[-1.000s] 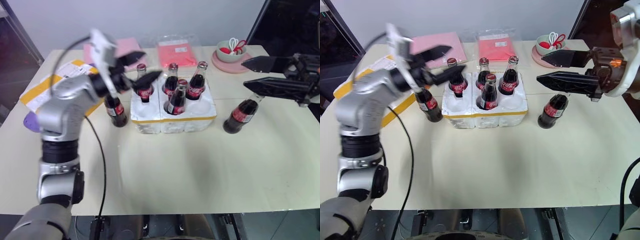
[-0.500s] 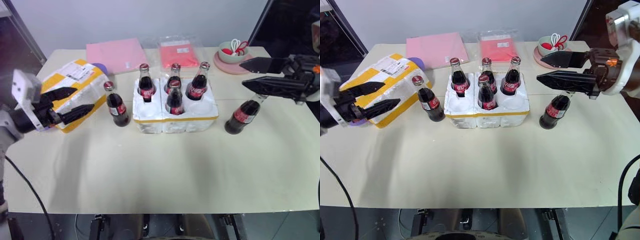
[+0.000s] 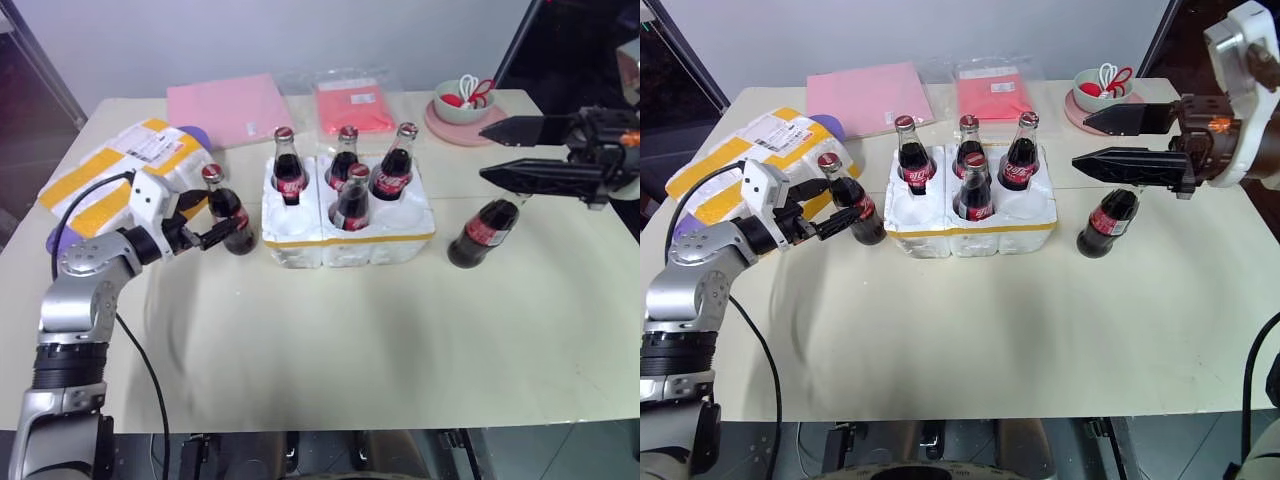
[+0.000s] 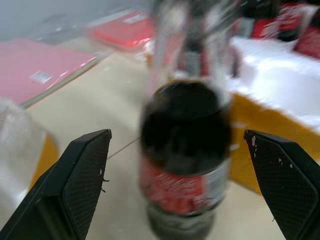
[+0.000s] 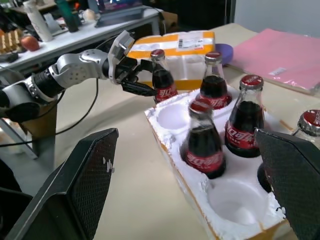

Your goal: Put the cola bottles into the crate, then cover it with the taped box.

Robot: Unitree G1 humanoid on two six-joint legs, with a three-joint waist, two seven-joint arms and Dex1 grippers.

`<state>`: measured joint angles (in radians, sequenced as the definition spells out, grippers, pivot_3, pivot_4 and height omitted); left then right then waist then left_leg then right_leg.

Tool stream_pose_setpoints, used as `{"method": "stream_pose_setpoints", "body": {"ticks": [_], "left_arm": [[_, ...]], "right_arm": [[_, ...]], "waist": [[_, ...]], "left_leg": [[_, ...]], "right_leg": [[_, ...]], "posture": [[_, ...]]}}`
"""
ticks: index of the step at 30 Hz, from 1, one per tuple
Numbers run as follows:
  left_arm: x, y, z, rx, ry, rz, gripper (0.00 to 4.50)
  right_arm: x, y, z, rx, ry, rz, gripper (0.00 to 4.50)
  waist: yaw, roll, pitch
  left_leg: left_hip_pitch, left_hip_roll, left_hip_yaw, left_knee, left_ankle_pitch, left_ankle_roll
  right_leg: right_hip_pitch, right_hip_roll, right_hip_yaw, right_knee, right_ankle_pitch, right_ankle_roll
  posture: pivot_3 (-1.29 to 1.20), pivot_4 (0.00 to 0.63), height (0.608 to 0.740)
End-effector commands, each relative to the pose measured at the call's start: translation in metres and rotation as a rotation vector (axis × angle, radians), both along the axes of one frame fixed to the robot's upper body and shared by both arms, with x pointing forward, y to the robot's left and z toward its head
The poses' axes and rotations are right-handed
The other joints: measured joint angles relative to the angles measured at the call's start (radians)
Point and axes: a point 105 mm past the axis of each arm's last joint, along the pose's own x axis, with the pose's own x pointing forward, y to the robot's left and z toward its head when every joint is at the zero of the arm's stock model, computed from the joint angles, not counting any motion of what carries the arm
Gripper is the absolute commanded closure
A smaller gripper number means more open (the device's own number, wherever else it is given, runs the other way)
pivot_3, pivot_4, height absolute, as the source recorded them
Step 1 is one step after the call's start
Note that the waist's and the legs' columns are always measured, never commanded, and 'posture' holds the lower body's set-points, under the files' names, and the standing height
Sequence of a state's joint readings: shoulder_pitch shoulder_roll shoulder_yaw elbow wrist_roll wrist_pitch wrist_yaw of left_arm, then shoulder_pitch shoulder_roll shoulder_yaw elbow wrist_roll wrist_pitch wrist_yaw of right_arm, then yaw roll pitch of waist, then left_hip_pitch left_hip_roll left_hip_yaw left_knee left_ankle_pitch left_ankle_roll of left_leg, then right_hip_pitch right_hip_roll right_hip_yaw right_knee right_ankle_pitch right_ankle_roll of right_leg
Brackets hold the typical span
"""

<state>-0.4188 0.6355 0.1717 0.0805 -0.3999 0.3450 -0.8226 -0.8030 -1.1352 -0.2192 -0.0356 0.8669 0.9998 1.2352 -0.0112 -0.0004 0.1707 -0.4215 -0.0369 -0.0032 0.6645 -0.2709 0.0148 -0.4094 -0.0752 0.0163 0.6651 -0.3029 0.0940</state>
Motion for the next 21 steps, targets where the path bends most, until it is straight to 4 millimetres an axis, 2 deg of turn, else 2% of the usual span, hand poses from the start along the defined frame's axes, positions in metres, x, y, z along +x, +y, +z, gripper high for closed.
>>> {"method": "stream_pose_setpoints", "body": {"ticks": [1,6,11,12,13,15,17,20,21], "left_arm": [[0.005,-0.008,0.010,0.020,-0.059,-0.017,0.05],[0.012,-0.023,0.002,0.016,-0.039,-0.056,0.05],[0.018,-0.023,-0.003,0.012,-0.028,-0.049,0.05],[0.018,-0.021,-0.002,0.007,-0.030,-0.048,0.57],[0.019,-0.020,0.000,0.004,-0.032,-0.047,0.86],[0.019,-0.017,0.004,0.004,-0.038,-0.047,1.76],[0.018,-0.016,0.009,-0.001,-0.039,-0.052,1.70],[0.013,-0.020,0.031,-0.058,-0.034,-0.111,1.70],[0.008,-0.023,0.046,-0.102,-0.045,-0.161,1.70]], "right_arm": [[-0.004,-0.002,0.006,-0.036,-0.032,-0.011,0.00],[0.006,-0.004,0.006,-0.065,-0.083,-0.073,0.00],[0.005,-0.006,0.006,-0.070,-0.080,-0.073,0.00],[0.005,-0.006,0.006,-0.070,-0.080,-0.075,0.00],[0.005,-0.007,0.006,-0.072,-0.081,-0.077,0.00],[0.004,-0.008,0.005,-0.071,-0.080,-0.078,0.00],[0.004,-0.008,0.005,-0.069,-0.079,-0.079,0.00],[0.004,-0.009,0.004,-0.066,-0.078,-0.083,0.00],[0.004,-0.009,0.003,-0.065,-0.077,-0.084,0.00]], "waist": [[0.002,0.000,0.000],[0.003,0.000,0.000],[-0.003,0.000,0.000],[-0.002,0.000,0.000],[0.000,0.000,0.000],[0.001,0.000,0.000],[0.001,0.000,0.000],[0.000,-0.001,0.001],[0.000,-0.001,0.001]], "left_leg": [[0.000,0.000,0.000,0.001,0.000,0.000],[0.000,0.000,0.000,0.002,0.000,0.000],[0.000,0.000,0.000,0.001,0.000,0.000],[0.000,0.000,0.000,0.001,0.000,0.000],[0.000,0.000,0.000,0.001,0.000,0.000],[-0.001,0.000,0.000,0.001,0.000,0.000],[-0.001,0.000,0.000,0.002,0.000,0.000],[-0.001,-0.001,0.000,0.002,0.000,0.000],[-0.002,0.000,0.000,0.002,0.000,0.000]], "right_leg": [[0.000,0.000,0.000,0.000,0.000,0.000],[0.001,-0.001,0.000,0.000,0.000,0.000],[0.000,0.000,-0.001,0.000,0.000,0.001],[0.000,0.000,-0.001,0.000,0.000,0.001],[0.000,0.000,-0.001,0.001,0.000,0.001],[0.000,0.000,-0.001,0.001,0.000,0.001],[0.000,-0.001,-0.001,0.000,0.000,0.001],[-0.001,-0.001,-0.001,0.000,0.000,0.001],[-0.001,0.000,-0.001,0.000,0.000,0.001]], "posture": [[0.00,0.150,0.740],[0.00,0.150,0.740],[0.00,0.150,0.740],[0.00,0.150,0.740],[0.00,0.150,0.740],[0.00,0.150,0.740],[0.00,0.150,0.740],[0.00,0.150,0.740],[0.00,0.150,0.740]]}}
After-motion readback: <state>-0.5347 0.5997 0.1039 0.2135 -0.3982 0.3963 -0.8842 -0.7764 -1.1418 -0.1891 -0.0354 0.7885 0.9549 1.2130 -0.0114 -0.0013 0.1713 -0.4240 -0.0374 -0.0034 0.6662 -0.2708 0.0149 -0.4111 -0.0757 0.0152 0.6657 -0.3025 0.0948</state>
